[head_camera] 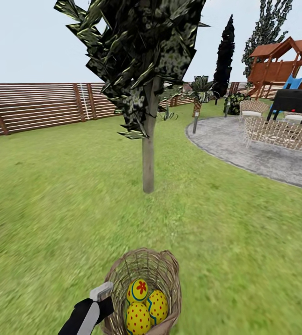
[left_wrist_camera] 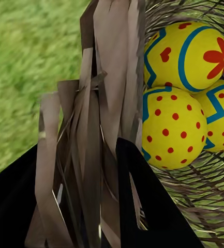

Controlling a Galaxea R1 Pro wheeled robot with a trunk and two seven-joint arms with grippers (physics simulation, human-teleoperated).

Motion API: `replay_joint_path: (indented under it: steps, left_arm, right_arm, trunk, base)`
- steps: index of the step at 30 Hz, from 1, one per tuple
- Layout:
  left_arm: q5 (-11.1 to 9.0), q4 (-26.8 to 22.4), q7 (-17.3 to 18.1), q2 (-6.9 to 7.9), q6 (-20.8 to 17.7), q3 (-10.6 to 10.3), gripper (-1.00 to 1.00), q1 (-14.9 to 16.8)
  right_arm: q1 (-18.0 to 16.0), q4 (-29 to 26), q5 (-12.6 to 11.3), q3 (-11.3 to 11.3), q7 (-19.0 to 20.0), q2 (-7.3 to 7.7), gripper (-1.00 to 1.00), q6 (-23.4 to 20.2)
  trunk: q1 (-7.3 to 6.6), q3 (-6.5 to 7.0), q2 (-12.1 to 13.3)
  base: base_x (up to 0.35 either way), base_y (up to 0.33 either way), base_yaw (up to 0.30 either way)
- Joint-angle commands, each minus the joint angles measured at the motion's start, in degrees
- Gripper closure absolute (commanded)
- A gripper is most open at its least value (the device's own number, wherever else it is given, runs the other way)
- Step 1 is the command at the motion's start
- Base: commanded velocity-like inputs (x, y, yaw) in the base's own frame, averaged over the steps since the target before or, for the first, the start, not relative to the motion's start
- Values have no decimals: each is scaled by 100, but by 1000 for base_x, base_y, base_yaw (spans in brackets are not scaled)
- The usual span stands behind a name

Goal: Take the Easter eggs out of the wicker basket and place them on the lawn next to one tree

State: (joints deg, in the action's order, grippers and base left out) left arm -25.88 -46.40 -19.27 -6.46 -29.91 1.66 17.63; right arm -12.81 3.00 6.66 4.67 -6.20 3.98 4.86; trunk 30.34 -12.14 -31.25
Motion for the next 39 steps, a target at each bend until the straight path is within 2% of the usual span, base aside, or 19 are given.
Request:
replay_joint_path:
  steps: [1, 29, 31, 32, 33, 35, 36, 39]
  left_arm:
    - [-96, -16, -38, -5, -6, 10, 100, 4]
    - [-93, -10, -41, 12, -6, 19, 100, 4]
    - [-93, -10, -41, 13, -6, 28, 100, 4]
    - [-93, -12, -41, 26, -6, 31, 100, 4]
    - [-93, -16, -41, 29, -6, 33, 100, 4]
    - [-93, -15, -41, 30, -6, 36, 100, 4]
    - [-93, -13, -41, 30, -6, 35, 100, 4]
    - [-93, -18, -41, 30, -6, 33, 100, 4]
  right_arm:
    - [-11, 26, 35, 43, -28, -2, -100, 33]
    - [-11, 28, 77, 103, 3, 18, -100, -36]
    - [-157, -41, 99, 104, -13, 56, -100, -89]
    - [-397, -674, 95, 99, 80, 275, -100, -1204]
    - [-415, -1152, 72, 74, 338, 452, -100, -1664]
    - [-423, -1728, 30, 49, 747, 797, -100, -2166]
    - [-424, -1923, 17, 41, 828, 898, -100, -2308]
    - [-424, -2157, 3, -17, 881, 993, -100, -2405]
  trunk:
    - [6, -9, -9]
    - [6, -9, -9]
    - [6, -9, -9]
    - [6, -9, -9]
    - [6, -9, -9]
    - [6, -9, -9]
    - [6, -9, -9]
    - [6, -9, -9]
  base:
    - [334, 0, 0]
    - [334, 0, 0]
    - [334, 0, 0]
    - [334, 0, 0]
    - [334, 0, 0]
    - [334, 0, 0]
    - [334, 0, 0]
    - [334, 0, 0]
